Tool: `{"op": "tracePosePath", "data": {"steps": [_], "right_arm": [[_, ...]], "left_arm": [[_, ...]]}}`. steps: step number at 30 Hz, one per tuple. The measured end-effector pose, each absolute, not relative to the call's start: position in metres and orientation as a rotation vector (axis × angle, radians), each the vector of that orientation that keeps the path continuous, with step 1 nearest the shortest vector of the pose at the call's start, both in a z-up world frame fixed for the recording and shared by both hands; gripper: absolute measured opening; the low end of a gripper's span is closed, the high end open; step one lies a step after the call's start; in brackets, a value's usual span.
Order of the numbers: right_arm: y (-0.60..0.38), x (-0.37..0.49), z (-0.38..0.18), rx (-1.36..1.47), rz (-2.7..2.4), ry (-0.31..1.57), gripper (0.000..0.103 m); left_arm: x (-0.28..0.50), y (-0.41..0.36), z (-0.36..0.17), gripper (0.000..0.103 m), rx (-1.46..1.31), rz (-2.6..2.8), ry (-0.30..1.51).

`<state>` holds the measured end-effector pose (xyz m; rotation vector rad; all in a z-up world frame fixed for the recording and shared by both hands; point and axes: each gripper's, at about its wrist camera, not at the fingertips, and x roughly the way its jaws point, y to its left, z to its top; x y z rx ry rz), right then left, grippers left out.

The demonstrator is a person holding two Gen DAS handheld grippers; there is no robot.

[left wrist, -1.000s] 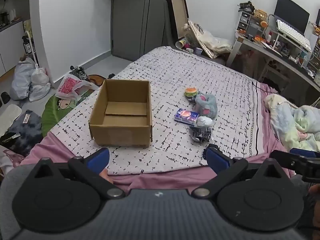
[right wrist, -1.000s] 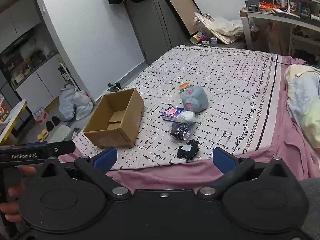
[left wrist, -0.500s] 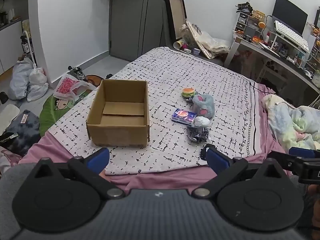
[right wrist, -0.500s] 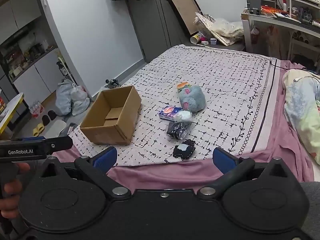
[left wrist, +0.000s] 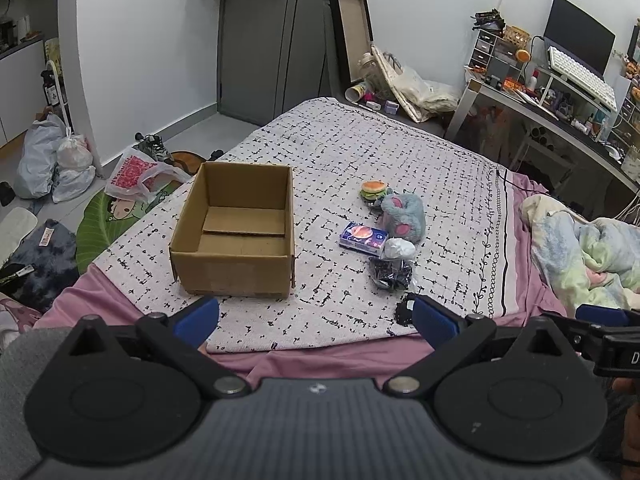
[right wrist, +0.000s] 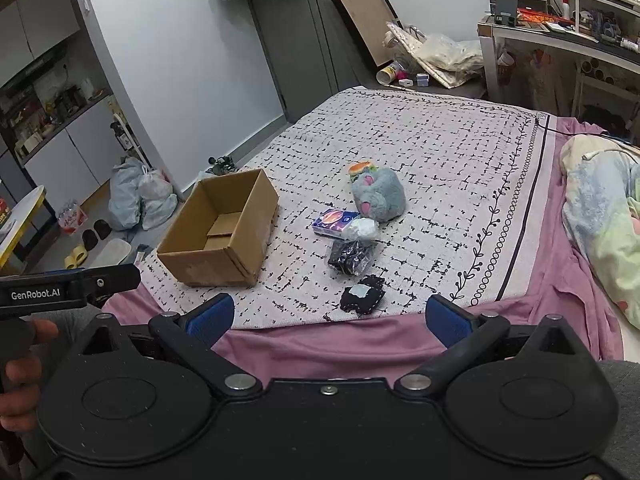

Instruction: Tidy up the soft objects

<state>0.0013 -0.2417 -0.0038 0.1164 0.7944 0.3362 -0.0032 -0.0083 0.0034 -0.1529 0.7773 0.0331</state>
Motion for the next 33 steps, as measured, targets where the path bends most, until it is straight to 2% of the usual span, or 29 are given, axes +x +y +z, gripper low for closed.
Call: {"op": "tracePosePath", "data": {"steps": [33], "right_arm": [[-0.2513, 0.0026, 0.0022, 0.13, 0.325, 0.795, 0.103]], "left_arm": [[-0.0039, -0.0176, 0.0123, 0.102, -0.145, 0.021, 0.754]]}}
